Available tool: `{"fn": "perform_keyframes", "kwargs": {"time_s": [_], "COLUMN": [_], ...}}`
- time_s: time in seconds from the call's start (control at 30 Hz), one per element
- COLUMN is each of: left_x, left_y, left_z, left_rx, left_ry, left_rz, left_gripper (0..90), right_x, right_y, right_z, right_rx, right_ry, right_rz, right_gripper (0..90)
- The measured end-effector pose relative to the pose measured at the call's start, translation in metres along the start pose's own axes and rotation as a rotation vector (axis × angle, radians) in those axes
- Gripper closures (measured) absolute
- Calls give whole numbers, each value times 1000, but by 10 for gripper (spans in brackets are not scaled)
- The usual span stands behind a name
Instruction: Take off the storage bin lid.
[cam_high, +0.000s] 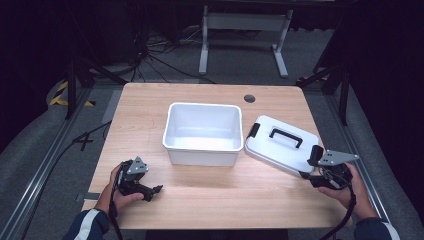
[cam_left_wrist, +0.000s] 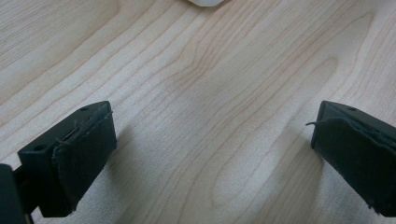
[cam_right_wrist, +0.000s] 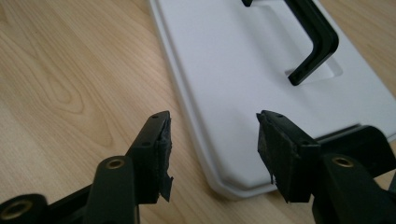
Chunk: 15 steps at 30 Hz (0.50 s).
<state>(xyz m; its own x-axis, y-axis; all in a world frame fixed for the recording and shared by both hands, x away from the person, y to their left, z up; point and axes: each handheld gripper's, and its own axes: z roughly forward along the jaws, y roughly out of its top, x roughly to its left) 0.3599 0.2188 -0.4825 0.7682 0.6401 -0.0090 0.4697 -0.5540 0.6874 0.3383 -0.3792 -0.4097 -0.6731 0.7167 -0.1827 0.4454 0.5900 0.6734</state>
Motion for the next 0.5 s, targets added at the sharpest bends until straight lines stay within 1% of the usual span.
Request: {"fn": "perform_keyframes", "kwargs": {"time_s": [0.1, 0.13, 0.2, 0.3, 0.37, 0.47, 0.5], "left_x": [0, 0, 0, 0, 0, 0, 0], "left_y": [0, 0, 0, 0, 0, 0, 0], "left_z": [0, 0, 0, 0, 0, 0, 0], "left_rx": [0, -1, -1, -1, -1, -2, -1], "left_ry": [0, 0, 0, 0, 0, 0, 0], "left_rz": [6, 5, 6, 6, 5, 5, 7], "left_gripper": [6, 5, 5, 5, 5, 6, 5], "right_x": [3, 4, 4, 4, 4, 4, 4], "right_y": [-10, -13, -19, -27, -33, -38, -42], "right_z": [1, 1, -1, -1, -1, 0, 1], "right_rx": [7, 9, -6, -13, -16, -19, -20], "right_ry": [-9, -8, -14, -21, -29, -26, -35], "right_rz": [14, 28, 57, 77, 101, 126, 136], "right_gripper": [409, 395, 385, 359, 342, 337, 325]}}
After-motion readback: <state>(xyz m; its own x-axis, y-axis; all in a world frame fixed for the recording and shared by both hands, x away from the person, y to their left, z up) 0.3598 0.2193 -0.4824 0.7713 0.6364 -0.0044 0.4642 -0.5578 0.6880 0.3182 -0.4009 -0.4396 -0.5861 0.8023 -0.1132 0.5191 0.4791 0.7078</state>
